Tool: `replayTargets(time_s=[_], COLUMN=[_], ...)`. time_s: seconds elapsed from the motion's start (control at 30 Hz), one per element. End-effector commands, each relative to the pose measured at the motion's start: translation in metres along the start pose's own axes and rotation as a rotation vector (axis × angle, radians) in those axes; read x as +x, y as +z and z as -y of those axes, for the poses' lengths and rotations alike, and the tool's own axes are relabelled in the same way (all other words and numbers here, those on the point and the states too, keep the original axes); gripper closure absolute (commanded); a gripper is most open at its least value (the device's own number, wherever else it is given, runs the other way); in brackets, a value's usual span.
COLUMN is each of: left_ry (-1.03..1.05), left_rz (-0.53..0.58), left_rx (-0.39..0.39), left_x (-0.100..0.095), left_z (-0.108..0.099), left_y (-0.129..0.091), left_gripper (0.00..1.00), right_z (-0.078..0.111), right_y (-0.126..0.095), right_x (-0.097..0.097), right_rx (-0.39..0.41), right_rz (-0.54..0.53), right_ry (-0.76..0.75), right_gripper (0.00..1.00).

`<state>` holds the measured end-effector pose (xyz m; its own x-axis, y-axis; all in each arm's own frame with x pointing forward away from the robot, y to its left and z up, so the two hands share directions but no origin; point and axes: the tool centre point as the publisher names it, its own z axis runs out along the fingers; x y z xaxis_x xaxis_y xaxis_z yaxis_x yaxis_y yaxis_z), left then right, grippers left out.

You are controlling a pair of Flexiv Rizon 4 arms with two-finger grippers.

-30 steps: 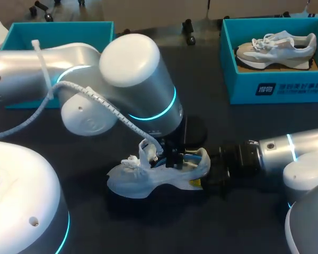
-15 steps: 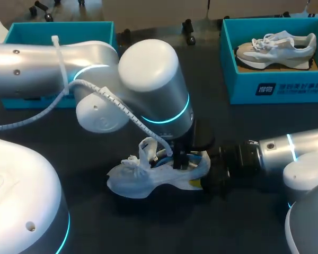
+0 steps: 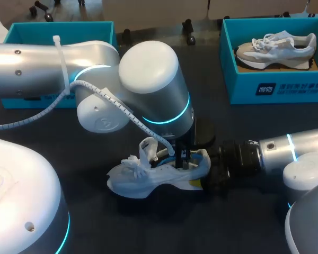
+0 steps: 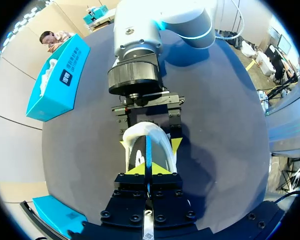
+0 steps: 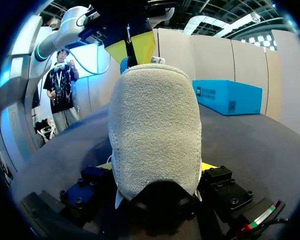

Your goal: Take the shoe out of the shoebox, open the shoe tongue, remove and reinsert the insole, then place the shoe into the shoebox

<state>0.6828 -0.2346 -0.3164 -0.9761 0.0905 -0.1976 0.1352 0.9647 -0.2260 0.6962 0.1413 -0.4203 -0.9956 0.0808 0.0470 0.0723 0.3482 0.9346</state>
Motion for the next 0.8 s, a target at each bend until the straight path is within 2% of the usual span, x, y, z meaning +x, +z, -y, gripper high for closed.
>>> replayTargets(time_s=[0.03,0.07,0.1,0.37,0.63,0.73,0.8], left_ry=[0.004,0.005,0.005,0.008,0.017,0.017,0.012], left_rz=[0.005,0.006,0.008,0.013,0.017,0.015,0.012], left_rx=[0.011,0.010,0.008,-0.005,-0.025,-0.031,-0.035], left_x=[0.001,0.001,0.001,0.003,0.002,0.002,0.001], left_z=[-0.005,-0.005,-0.004,-0.006,-0.006,-0.006,-0.006], left_y=[-0.005,-0.005,-0.005,-0.001,0.007,0.010,0.011], left_gripper=[0.98,0.85,0.78,0.66,0.68,0.72,0.78], right_z=[0.001,0.001,0.001,0.001,0.001,0.001,0.001], right_y=[0.002,0.002,0.002,0.002,0.002,0.002,0.002], right_x=[0.001,0.001,0.001,0.001,0.001,0.001,0.001], right_rx=[0.001,0.001,0.001,0.001,0.001,0.001,0.001], right_rz=[0.001,0.001,0.001,0.001,0.001,0.001,0.001], right_ry=[0.000,0.000,0.000,0.000,0.000,0.000,0.000], right_gripper=[1.00,1.00,1.00,1.00,1.00,1.00,1.00])
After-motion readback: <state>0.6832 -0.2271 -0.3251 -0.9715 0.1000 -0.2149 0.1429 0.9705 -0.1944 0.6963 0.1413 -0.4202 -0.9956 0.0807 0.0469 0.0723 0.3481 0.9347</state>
